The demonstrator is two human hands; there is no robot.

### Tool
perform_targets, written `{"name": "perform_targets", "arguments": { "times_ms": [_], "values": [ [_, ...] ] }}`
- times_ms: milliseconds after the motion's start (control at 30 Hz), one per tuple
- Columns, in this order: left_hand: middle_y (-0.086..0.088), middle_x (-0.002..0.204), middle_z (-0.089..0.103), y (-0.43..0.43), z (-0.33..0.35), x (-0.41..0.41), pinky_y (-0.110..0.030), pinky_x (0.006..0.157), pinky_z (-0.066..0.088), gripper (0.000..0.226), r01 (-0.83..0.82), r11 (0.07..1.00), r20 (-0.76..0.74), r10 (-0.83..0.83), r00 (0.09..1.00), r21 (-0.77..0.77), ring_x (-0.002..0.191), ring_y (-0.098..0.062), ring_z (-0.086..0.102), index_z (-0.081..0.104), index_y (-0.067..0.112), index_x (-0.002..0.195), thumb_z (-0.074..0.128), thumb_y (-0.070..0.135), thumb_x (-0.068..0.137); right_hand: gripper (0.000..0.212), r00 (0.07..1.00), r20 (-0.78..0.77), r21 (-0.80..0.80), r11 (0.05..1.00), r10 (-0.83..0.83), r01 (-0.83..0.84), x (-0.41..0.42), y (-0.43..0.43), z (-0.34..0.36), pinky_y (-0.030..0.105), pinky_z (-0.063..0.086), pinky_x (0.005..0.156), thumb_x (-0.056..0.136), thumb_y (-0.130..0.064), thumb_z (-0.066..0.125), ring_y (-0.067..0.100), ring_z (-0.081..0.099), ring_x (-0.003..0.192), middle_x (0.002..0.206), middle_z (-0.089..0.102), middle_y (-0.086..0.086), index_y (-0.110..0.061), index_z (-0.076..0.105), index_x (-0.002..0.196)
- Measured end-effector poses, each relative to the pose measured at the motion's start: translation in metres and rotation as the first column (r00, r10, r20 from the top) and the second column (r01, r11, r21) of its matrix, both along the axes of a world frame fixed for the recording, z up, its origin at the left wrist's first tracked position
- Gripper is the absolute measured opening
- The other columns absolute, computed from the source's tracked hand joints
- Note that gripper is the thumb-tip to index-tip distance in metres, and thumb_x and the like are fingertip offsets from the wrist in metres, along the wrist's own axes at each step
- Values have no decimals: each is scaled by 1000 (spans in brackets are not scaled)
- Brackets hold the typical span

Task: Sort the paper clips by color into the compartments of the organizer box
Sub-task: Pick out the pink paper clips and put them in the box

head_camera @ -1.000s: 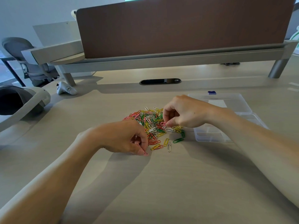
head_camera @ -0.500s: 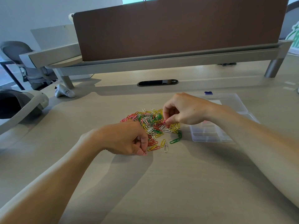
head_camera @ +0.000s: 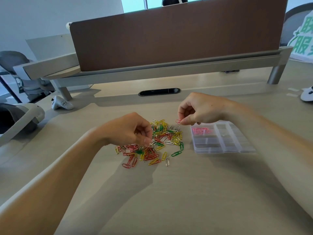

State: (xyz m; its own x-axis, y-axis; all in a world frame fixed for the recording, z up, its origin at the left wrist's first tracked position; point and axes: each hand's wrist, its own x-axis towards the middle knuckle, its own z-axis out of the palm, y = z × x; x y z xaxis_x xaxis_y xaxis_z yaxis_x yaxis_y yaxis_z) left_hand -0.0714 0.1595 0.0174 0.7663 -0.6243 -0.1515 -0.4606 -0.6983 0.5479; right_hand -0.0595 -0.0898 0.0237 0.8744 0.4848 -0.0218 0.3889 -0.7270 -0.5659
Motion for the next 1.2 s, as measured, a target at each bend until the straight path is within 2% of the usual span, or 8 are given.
{"name": "perform_targets", "arguments": {
  "times_ms": [67,133,300,533,700,900,1033,1200],
  "values": [
    [0,78,73,-10,2,7,-24,72,56,4,-17,998,-10,17,1000,-58,74,-13,68,71,12,83,73,9,81,8,999,-34,-2,999,-34,34,3,-10,2,23,52,58,86,-15,71,10,62,64,74,69,6,-10,70,81],
    [-2,79,74,-23,3,13,-23,74,57,10,-52,991,0,53,999,-125,75,-14,70,72,11,87,76,10,78,7,993,-77,27,996,-85,87,5,-21,4,23,52,57,84,-13,73,11,64,63,70,69,4,-7,71,81],
    [-5,77,75,-65,3,30,-22,68,57,15,-89,964,20,98,995,-252,71,-16,72,73,7,86,78,3,72,5,961,-191,80,972,-201,219,7,-49,6,22,55,58,77,-4,78,15,69,63,70,73,7,-6,73,79],
    [-9,75,75,-112,2,43,-26,70,59,17,-14,965,6,16,1000,-263,70,-20,73,73,3,90,77,1,74,14,930,-263,41,960,-259,278,9,-68,3,24,58,63,74,-5,80,17,71,67,81,74,14,-2,75,86],
    [-10,76,75,-121,-1,49,-26,70,59,12,7,981,-4,-8,1000,-196,71,-19,73,73,3,91,73,1,79,12,923,-285,20,961,-258,275,11,-70,1,22,57,60,75,-2,79,15,69,63,81,73,16,-2,75,86],
    [-5,77,75,-78,5,55,-19,67,57,10,-45,999,10,45,999,20,71,-11,73,73,10,88,70,2,83,8,932,-280,13,970,-231,244,13,-66,-4,22,56,60,77,-1,77,14,69,63,78,73,12,-5,74,83],
    [8,75,74,-63,1,46,-19,69,53,6,-52,993,86,43,995,109,68,-5,71,74,16,83,73,11,81,8,941,-269,7,977,-205,214,14,-60,-6,23,56,61,78,-1,77,15,69,66,80,73,13,-3,74,85],
    [7,70,72,-57,-2,34,-20,67,49,5,-29,987,135,7,991,159,65,-3,67,71,24,79,71,23,83,7,951,-247,15,980,-188,198,12,-55,-5,22,55,60,78,-2,77,17,70,68,77,74,11,-4,74,83]
  ]
}}
